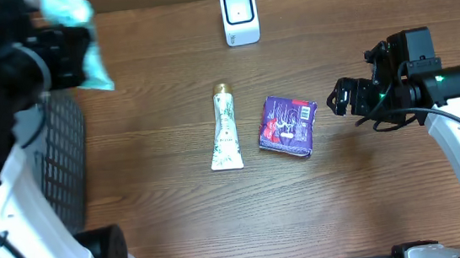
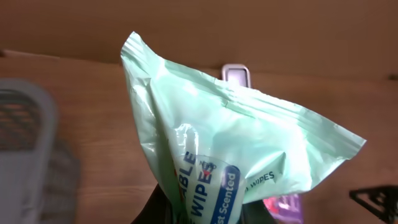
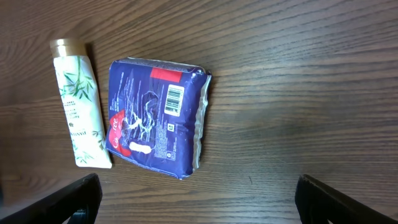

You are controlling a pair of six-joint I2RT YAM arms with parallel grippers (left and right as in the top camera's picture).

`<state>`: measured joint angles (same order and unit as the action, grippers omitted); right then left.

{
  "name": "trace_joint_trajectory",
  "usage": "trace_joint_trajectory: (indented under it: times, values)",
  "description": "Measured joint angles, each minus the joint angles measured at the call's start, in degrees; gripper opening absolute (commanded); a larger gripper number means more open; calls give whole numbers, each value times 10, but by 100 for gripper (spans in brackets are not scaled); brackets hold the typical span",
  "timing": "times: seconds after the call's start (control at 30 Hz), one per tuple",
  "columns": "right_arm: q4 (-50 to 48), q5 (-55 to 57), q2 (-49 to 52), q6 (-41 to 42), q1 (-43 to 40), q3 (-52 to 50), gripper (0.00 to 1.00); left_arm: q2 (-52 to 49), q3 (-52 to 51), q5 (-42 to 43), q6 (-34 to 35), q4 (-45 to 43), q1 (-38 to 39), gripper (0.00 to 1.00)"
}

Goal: Scan the item barcode
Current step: 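Carry the wipes pack out and drop it left of the bottle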

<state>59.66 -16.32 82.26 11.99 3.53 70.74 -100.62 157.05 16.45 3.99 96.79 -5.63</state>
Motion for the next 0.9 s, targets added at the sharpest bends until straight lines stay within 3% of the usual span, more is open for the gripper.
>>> trace_joint_trajectory:
  times: [0.2,0.33,0.63,0.77,0.9]
  values:
    - [1,0,0,0,0,0,100,-9,-157,-66,52,0,97,4]
    - [-2,0,0,0,0,0,100,-23,-316,-113,85,-38,140,4]
    - [-3,0,0,0,0,0,100,-35,-660,-164,142,-289,192,4]
    - [-5,0,0,0,0,0,100,-37,-766,-165,156,-390,191,5]
    - [-7,0,0,0,0,0,100,-38,-826,-163,160,-459,191,21]
